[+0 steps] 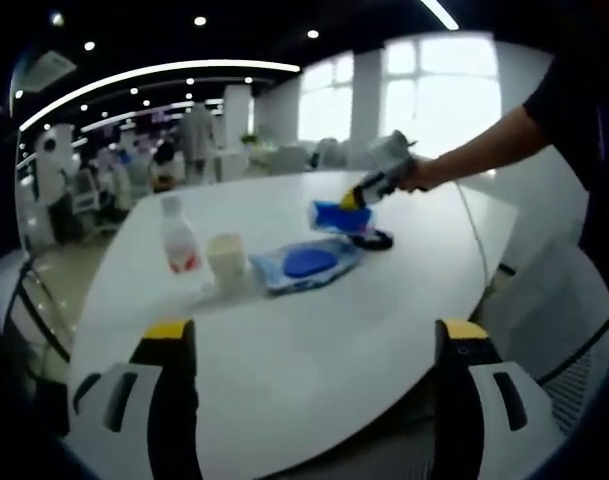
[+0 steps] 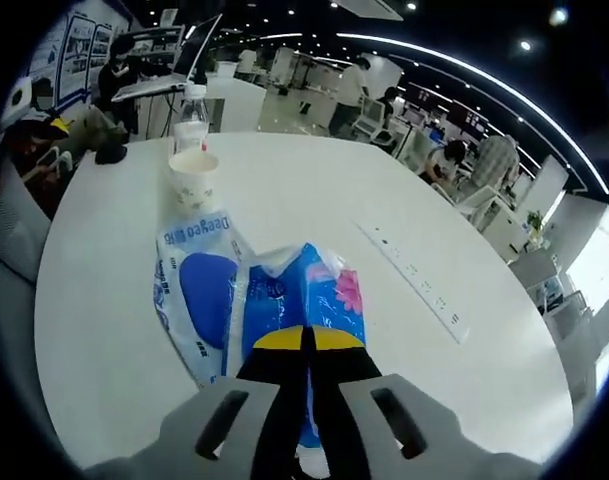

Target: Arrange the tabletop items into an orderly group along one side of the table until the central work area is clear of visible clutter.

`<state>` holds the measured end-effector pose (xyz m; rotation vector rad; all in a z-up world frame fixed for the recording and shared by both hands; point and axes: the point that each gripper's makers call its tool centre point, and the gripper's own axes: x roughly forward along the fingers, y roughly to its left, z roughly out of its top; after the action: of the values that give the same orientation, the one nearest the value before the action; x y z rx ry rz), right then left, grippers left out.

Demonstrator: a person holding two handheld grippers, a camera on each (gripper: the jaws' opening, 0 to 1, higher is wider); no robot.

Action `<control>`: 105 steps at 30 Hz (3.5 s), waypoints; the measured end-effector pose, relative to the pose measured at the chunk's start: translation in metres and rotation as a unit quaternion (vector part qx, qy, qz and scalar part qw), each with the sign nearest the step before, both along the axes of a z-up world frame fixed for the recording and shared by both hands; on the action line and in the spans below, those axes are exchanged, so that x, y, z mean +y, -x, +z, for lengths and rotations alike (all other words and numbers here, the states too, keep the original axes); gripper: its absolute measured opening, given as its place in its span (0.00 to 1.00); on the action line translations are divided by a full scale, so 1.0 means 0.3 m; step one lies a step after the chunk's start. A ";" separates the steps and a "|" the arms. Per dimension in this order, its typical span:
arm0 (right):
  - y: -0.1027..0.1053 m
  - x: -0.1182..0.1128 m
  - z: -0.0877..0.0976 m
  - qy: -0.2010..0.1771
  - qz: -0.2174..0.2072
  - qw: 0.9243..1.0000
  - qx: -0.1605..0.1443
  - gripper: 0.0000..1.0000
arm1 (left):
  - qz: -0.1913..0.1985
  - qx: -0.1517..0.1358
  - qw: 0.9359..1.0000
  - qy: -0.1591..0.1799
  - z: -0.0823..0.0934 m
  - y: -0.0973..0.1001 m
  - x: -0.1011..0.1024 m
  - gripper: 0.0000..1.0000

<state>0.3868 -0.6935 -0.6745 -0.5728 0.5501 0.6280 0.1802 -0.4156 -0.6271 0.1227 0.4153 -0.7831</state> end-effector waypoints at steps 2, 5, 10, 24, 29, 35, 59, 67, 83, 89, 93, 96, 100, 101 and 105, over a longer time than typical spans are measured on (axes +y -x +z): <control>-0.002 0.019 -0.002 -0.001 0.003 1.000 0.000 0.00 | 0.000 0.001 1.000 -0.001 -0.002 0.000 0.001 0.96; -0.007 0.049 -0.007 -0.004 0.008 1.000 0.001 0.00 | 0.000 0.001 1.000 -0.002 -0.002 0.000 0.001 0.96; -0.012 0.085 -0.014 -0.009 0.011 1.000 0.002 0.00 | -0.001 0.004 1.000 -0.004 -0.008 0.001 0.002 0.95; -0.008 0.160 -0.069 -0.007 0.012 1.000 0.018 0.00 | -0.005 0.004 1.000 -0.011 -0.012 0.002 -0.001 0.92; -0.007 0.174 -0.091 -0.006 0.003 1.000 0.026 0.00 | -0.005 0.004 1.000 -0.011 -0.012 0.003 -0.001 0.92; -0.004 0.177 -0.107 -0.008 -0.013 0.999 0.033 0.00 | -0.005 0.004 1.000 -0.011 -0.014 0.003 0.001 0.92; 0.018 0.151 -0.042 -0.056 -0.043 0.997 0.019 0.23 | 0.003 0.003 1.000 -0.003 -0.008 -0.001 0.011 0.91; 0.032 0.115 0.004 -0.076 -0.047 0.996 0.010 0.32 | -0.002 0.004 1.000 -0.003 -0.008 0.003 0.006 0.91; 0.067 -0.031 0.012 -0.072 -0.066 0.995 0.011 0.44 | -0.003 0.002 1.000 -0.002 -0.005 0.004 0.004 0.93; 0.086 -0.082 0.008 -0.072 -0.078 0.994 0.014 0.48 | -0.001 0.002 1.000 -0.002 -0.006 0.002 0.009 0.94; 0.105 -0.114 -0.001 -0.071 -0.082 0.994 0.015 0.49 | -0.001 0.003 1.000 -0.001 -0.006 0.003 0.010 0.94; 0.116 -0.139 -0.011 -0.070 -0.087 0.994 0.017 0.50 | 0.000 0.003 1.000 -0.001 -0.006 0.003 0.010 0.95; 0.137 -0.175 -0.035 -0.074 -0.100 0.992 0.023 0.52 | 0.001 0.001 1.000 0.001 -0.002 0.001 0.009 0.97; 0.142 -0.180 -0.042 -0.073 -0.101 0.992 0.025 0.53 | 0.001 0.001 1.000 0.000 -0.002 0.001 0.009 0.97; 0.165 -0.197 -0.077 -0.066 -0.104 0.992 0.036 0.55 | 0.000 -0.001 1.000 0.001 0.000 0.000 0.007 0.99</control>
<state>0.3373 -0.7526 -0.6977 -0.3635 0.6228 0.4845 0.1802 -0.4136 -0.6270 0.1207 0.4128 -0.7833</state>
